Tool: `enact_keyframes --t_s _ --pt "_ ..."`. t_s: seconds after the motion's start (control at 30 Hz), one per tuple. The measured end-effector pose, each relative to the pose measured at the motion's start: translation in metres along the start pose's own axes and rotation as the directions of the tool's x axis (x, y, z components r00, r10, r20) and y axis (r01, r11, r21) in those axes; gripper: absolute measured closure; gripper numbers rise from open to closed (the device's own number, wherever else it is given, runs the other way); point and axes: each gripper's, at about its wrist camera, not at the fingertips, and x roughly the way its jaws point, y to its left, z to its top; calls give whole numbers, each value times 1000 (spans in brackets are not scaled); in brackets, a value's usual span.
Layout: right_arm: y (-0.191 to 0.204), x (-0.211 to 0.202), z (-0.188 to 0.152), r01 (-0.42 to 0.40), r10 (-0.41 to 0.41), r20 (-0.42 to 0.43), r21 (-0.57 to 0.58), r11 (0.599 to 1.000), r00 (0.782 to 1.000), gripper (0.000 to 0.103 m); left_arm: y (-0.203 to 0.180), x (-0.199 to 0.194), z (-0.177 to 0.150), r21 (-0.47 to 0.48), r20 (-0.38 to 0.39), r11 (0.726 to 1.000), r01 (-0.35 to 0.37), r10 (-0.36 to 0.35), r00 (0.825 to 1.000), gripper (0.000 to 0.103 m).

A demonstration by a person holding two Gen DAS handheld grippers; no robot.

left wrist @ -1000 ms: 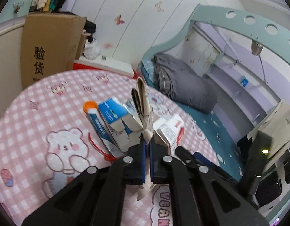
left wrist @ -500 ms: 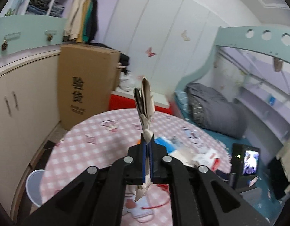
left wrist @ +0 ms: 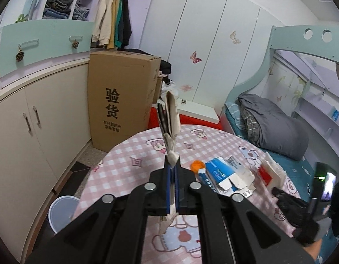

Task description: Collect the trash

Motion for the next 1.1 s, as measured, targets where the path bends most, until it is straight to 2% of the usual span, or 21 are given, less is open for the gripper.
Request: enact_keyframes --t_s 0.2,0.53,0.6,0.8,0.97,1.1 --pt "9 -40 -6 -94 92 59 33 995 994 95 14 -17 2 -1 12 1000 -12 12 1000 100" --pt "80 -107 -14 -210 216 135 -60 976 967 95 57 -51 5 -44 34 999 -24 26 999 100" --pt "100 -115 -15 -245 254 135 -84 966 958 95 68 -56 6 -57 37 998 -28 30 999 100" --pt "151 -112 -22 -292 305 65 -158 943 950 95 106 -63 5 -100 23 993 -56 58 998 100" --pt "192 -114 -27 -320 338 45 -221 921 940 95 133 -61 2 -132 7 988 -80 82 997 100" --pt "237 -114 -30 -368 389 19 -281 886 921 95 161 -59 -1 -176 -16 979 -99 98 995 100"
